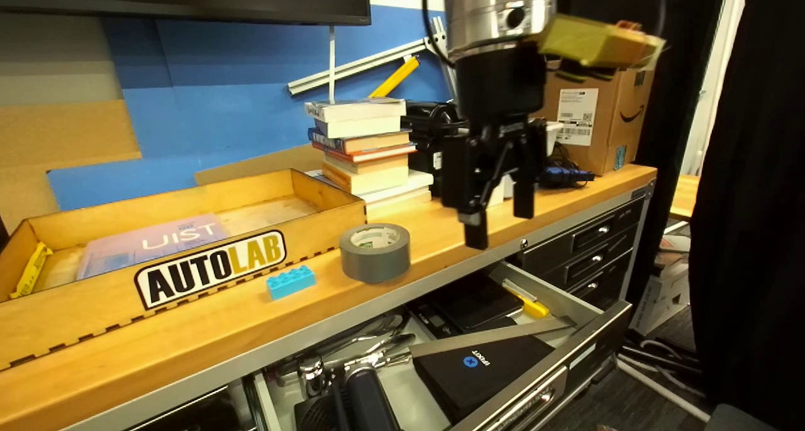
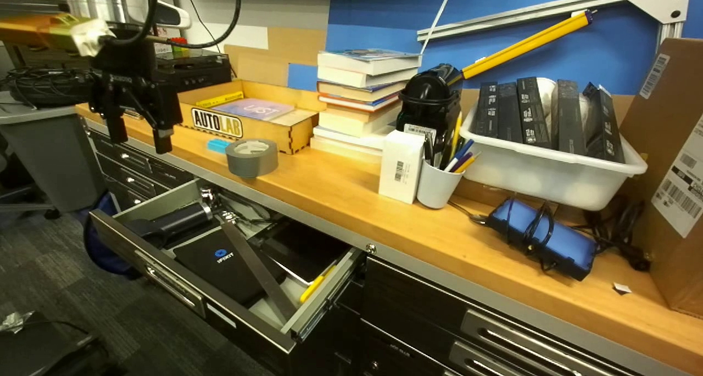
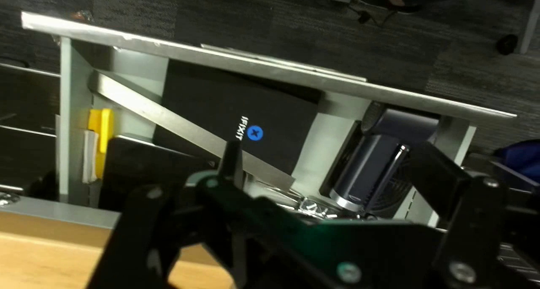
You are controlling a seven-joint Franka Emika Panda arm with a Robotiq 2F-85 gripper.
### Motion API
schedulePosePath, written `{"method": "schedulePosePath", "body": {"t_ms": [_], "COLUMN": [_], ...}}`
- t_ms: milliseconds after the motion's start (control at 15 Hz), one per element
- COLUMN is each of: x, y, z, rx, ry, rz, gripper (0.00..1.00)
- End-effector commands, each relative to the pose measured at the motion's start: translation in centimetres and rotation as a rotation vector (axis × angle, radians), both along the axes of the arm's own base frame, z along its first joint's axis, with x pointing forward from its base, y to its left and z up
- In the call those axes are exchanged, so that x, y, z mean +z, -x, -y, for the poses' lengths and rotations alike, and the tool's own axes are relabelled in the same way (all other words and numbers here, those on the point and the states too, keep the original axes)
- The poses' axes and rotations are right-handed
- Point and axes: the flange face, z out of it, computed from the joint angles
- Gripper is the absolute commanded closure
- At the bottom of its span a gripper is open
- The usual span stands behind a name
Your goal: Pick up the blue object from the counter and put it in the open drawer and close it
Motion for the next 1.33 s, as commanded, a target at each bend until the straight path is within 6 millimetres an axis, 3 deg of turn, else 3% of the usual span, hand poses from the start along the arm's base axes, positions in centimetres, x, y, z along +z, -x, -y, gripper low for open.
{"method": "schedulePosePath", "body": {"t_ms": [0,267,600,1267], "x": [-0.7,-2.4,-4.0,-8.7], "y": [-5.9,-10.1,-14.2,-20.2], "z": [-5.0,-9.7,-13.6,-15.0], "rx": [0.004,0.074,0.101,0.018], "ry": [-0.033,-0.025,-0.071,-0.079], "rz": [-0.03,-0.065,-0.017,0.099], "gripper": [0.0,0.0,0.0,0.0]}}
